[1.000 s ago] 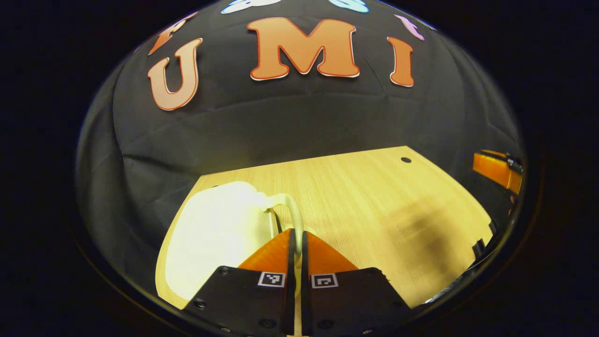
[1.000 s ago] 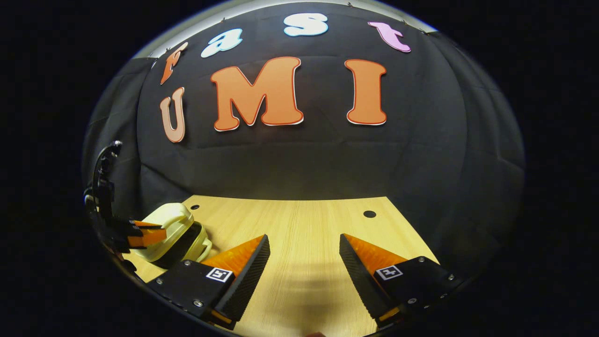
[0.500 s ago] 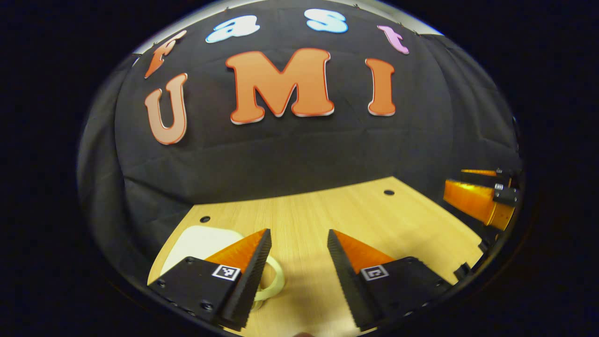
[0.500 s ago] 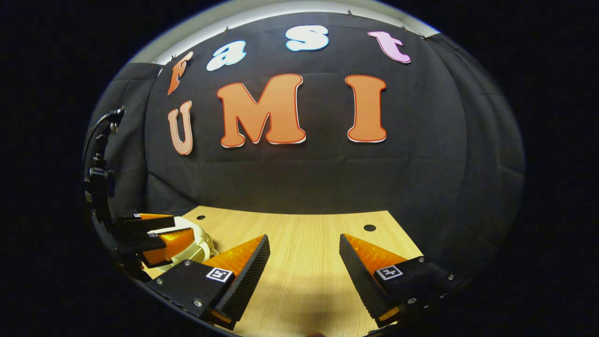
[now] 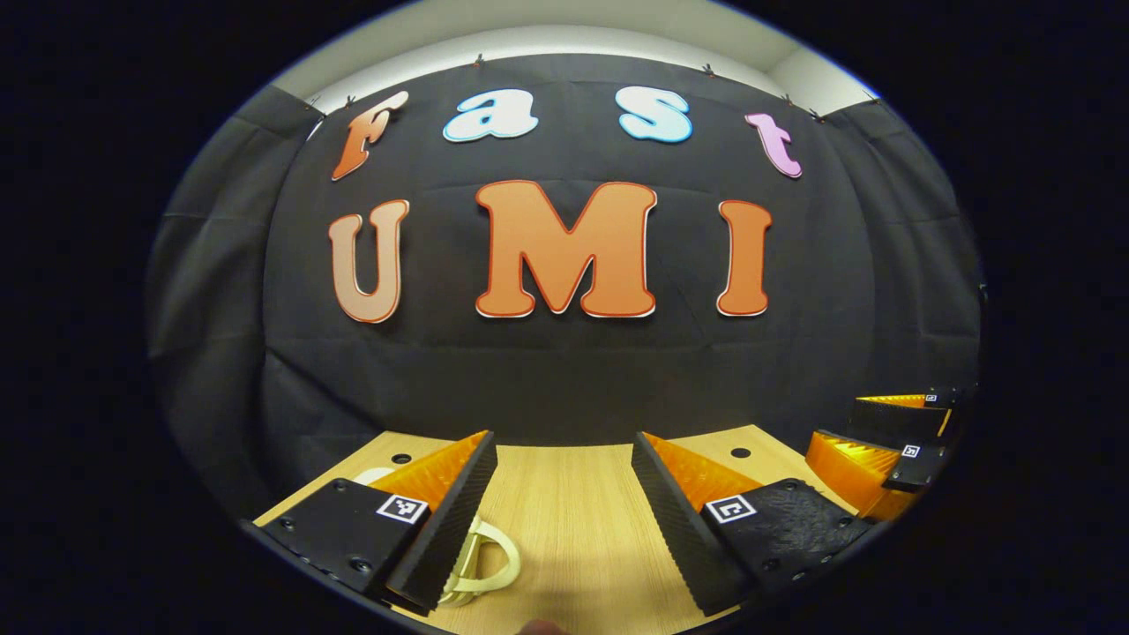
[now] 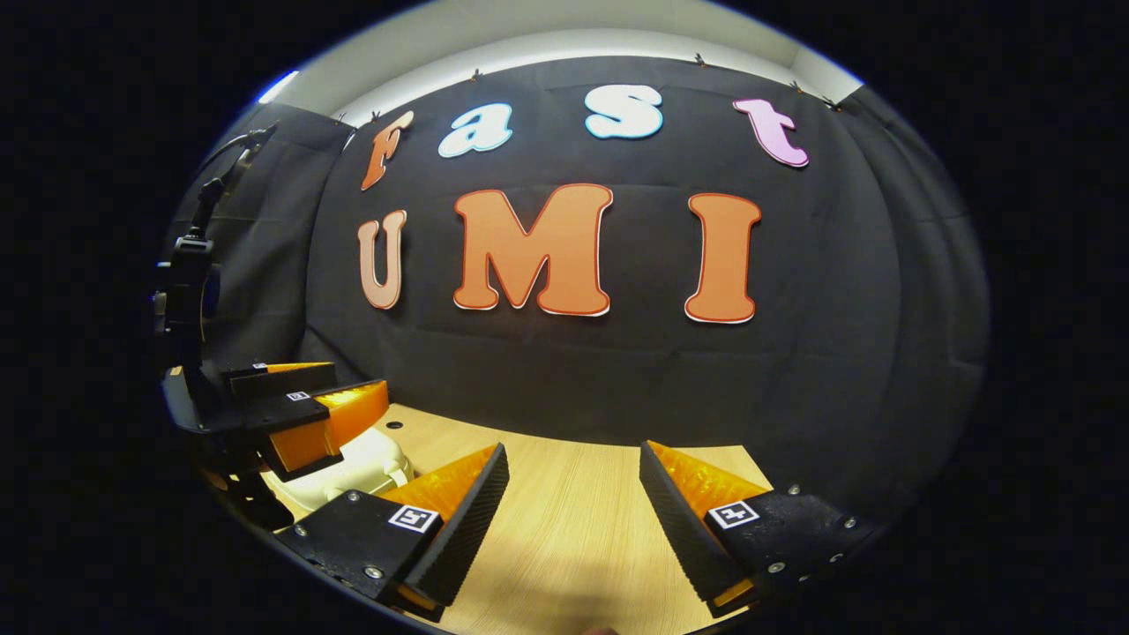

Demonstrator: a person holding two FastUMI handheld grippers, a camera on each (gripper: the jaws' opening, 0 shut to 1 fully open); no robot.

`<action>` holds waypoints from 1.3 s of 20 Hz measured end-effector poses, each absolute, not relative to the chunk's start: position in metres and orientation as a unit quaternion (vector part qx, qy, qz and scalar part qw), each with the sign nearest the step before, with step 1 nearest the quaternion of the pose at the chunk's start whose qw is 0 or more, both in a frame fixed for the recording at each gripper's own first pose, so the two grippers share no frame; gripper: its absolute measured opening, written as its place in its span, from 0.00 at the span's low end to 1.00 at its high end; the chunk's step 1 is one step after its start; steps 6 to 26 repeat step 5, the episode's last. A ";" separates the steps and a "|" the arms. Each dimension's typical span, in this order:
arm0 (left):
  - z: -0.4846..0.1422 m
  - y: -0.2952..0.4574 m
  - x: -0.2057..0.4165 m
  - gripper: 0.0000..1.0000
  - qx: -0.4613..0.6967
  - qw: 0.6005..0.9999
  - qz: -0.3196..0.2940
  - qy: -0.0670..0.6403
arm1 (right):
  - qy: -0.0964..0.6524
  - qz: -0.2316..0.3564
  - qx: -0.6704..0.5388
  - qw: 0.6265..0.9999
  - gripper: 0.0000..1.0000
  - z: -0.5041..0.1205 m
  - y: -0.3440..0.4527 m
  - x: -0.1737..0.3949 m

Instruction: First open the suitcase, pack the skin care products into it, and then close the suitcase.

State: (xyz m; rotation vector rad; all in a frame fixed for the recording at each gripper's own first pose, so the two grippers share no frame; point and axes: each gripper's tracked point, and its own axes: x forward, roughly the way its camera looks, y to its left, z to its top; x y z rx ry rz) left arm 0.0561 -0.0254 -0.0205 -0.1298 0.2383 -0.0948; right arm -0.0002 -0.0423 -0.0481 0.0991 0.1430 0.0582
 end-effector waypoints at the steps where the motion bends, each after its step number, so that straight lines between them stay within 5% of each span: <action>1: -0.021 -0.021 0.055 0.98 -0.065 0.990 -0.042 0.119 | 0.074 0.029 0.049 0.996 0.96 -0.049 -0.041 0.000; 26: -0.018 -0.010 0.058 0.98 -0.070 0.990 -0.033 0.115 | 0.078 0.035 0.045 0.995 0.96 -0.052 -0.035 0.004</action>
